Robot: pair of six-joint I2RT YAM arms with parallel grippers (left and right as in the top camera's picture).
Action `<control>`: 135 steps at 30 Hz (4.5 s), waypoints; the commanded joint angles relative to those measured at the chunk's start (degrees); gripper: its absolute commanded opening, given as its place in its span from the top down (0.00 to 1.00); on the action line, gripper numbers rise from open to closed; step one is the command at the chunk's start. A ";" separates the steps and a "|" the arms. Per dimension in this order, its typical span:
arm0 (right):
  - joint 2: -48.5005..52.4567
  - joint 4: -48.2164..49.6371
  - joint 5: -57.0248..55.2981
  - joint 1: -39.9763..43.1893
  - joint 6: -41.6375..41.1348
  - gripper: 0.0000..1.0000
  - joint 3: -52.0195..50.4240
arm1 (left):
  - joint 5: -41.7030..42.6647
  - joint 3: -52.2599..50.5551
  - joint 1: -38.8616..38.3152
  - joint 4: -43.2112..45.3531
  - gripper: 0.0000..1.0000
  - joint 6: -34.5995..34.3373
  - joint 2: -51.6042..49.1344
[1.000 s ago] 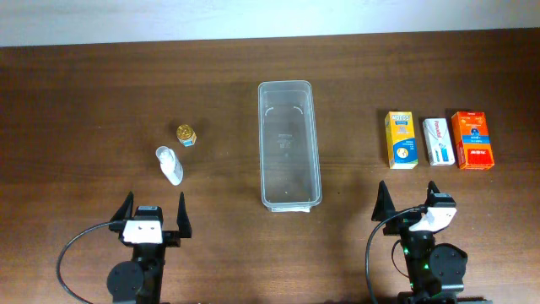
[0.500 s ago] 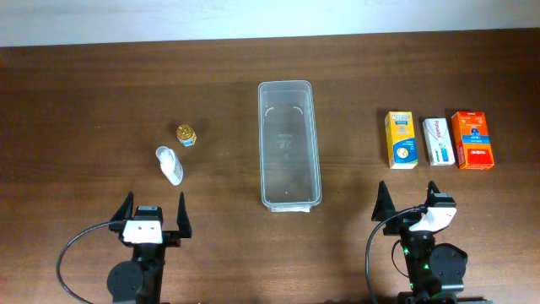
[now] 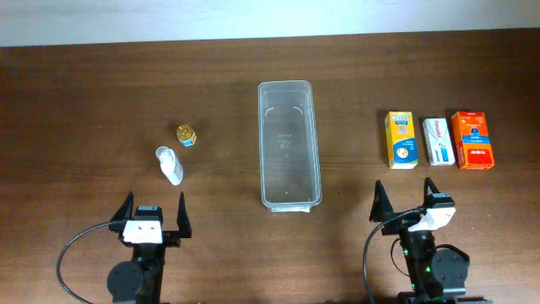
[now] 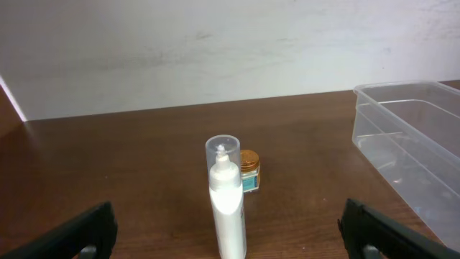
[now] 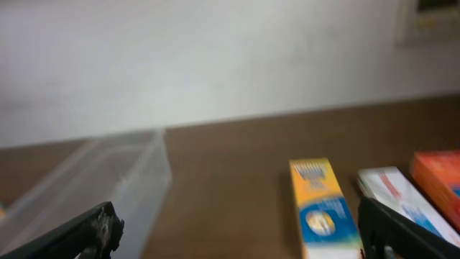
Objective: Pack container
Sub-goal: 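Move the right gripper over the orange box at the far right, then grasp the orange box with the right gripper and lift it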
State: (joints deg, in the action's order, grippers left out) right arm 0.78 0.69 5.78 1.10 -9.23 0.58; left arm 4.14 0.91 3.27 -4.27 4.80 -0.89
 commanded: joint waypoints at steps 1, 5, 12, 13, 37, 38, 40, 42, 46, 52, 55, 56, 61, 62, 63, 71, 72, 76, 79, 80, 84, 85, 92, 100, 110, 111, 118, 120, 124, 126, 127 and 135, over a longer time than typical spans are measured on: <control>-0.59 5.44 2.64 0.44 0.79 0.02 -0.04 | 0.79 -0.39 0.26 0.11 0.01 0.70 0.50; 0.55 9.70 -3.34 0.44 7.45 0.02 4.96 | 0.79 -0.39 0.26 0.11 0.01 0.70 0.50; 15.04 -4.31 -6.78 0.44 10.23 0.02 23.78 | 0.79 -0.39 0.26 0.11 0.01 0.70 0.50; 18.64 -7.50 -7.41 0.44 10.75 0.02 27.50 | 0.79 -0.39 0.26 0.11 0.01 0.70 0.50; 93.88 -66.03 -9.11 1.57 17.97 0.02 89.48 | 0.79 -0.39 0.26 0.11 0.01 0.70 0.50; 95.17 -65.85 -9.01 1.79 18.56 0.02 89.48 | 0.79 -0.39 0.26 0.11 0.01 0.68 0.50; 98.09 -64.92 -7.85 2.51 18.93 0.02 89.48 | 0.79 -0.39 0.26 0.11 0.01 0.70 0.50; 101.20 -63.82 -6.54 3.17 18.88 0.02 89.48 | 0.79 -0.39 0.26 0.11 0.01 0.70 0.50; 105.59 -60.61 -6.45 4.26 18.86 0.02 89.48 | 0.79 -0.39 0.26 0.11 0.01 0.70 0.50; 108.26 -56.81 -6.21 6.32 19.17 0.02 89.44 | 0.79 -0.39 0.26 0.11 0.01 0.70 0.50; 109.50 -56.54 -5.97 7.17 19.54 0.02 89.42 | 0.79 -0.39 0.26 0.11 0.01 0.70 0.50; 109.85 -56.54 -6.08 7.32 19.67 0.02 89.42 | 0.79 -0.39 0.26 0.11 0.01 0.70 0.50; 109.85 -55.12 -7.72 9.22 19.32 0.01 89.90 | 0.79 -0.39 0.26 0.11 0.01 0.70 0.50; 109.85 -54.95 -8.35 10.03 19.02 0.02 90.29 | 0.79 -0.39 0.26 0.11 0.01 0.70 0.50; 109.85 -54.88 -8.39 11.04 19.04 0.02 90.71 | 0.79 -0.39 0.26 0.11 0.01 0.70 0.50; 109.98 -54.69 -4.28 20.76 26.99 0.02 91.62 | 0.79 -0.39 0.26 0.11 0.01 0.70 0.50; 109.98 -54.66 -3.34 21.90 28.94 0.02 91.62 | 0.79 -0.39 0.26 0.11 0.01 0.70 0.50; 110.27 -52.63 -3.19 25.75 31.71 0.02 91.62 | 0.79 -0.39 0.26 0.11 0.01 0.70 0.50; 110.66 -50.77 -2.58 28.28 31.76 0.02 91.62 | 0.79 -0.39 0.26 0.11 0.01 0.70 0.50; 110.99 -50.38 -1.84 29.03 32.06 0.02 91.62 | 0.79 -0.39 0.26 0.11 0.01 0.70 0.50; 113.00 -50.12 1.25 30.05 35.87 0.02 91.62 | 0.79 -0.39 0.26 0.11 0.01 0.70 0.50; 113.74 -49.90 1.07 30.05 36.20 0.02 91.62 | 0.79 -0.39 0.26 0.11 0.01 0.70 0.50; 118.44 -47.04 -1.62 30.05 36.26 0.02 91.65 | 0.79 -0.39 0.26 0.11 0.00 0.70 0.50; 119.40 -44.11 -3.58 30.16 37.75 0.01 91.62 | 0.79 -0.39 0.26 0.11 0.01 0.70 0.50; 123.51 -43.19 -2.99 30.23 37.75 0.02 91.65 | 0.79 -0.39 0.26 0.11 0.01 0.70 0.50; 123.60 -43.01 -3.02 30.34 37.75 0.02 91.65 | 0.79 -0.39 0.26 0.11 0.01 0.70 0.50; 123.80 -42.23 -2.80 31.06 37.75 0.02 91.65 | 0.79 -0.39 0.26 0.11 0.01 0.70 0.50; 123.80 -41.75 -2.40 31.98 37.70 0.02 91.65 | 0.79 -0.39 0.26 0.11 0.01 0.70 0.50; 123.80 -41.81 0.00 32.89 37.68 0.02 91.73 | 0.79 -0.39 0.26 0.11 0.01 0.70 0.50; 123.80 -41.83 1.18 33.11 37.70 0.02 91.76 | 0.79 -0.39 0.26 0.11 0.01 0.70 0.50; 123.80 -41.88 1.57 33.09 37.68 0.02 91.76 | 0.79 -0.39 0.26 0.11 0.01 0.70 0.50; 123.80 -42.45 4.22 33.05 37.70 0.02 92.30 | 0.79 -0.39 0.26 0.11 0.01 0.70 0.50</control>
State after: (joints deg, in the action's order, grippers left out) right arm 123.81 -41.67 7.88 34.11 28.32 91.61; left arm 4.16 0.84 3.25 -4.14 4.95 -0.73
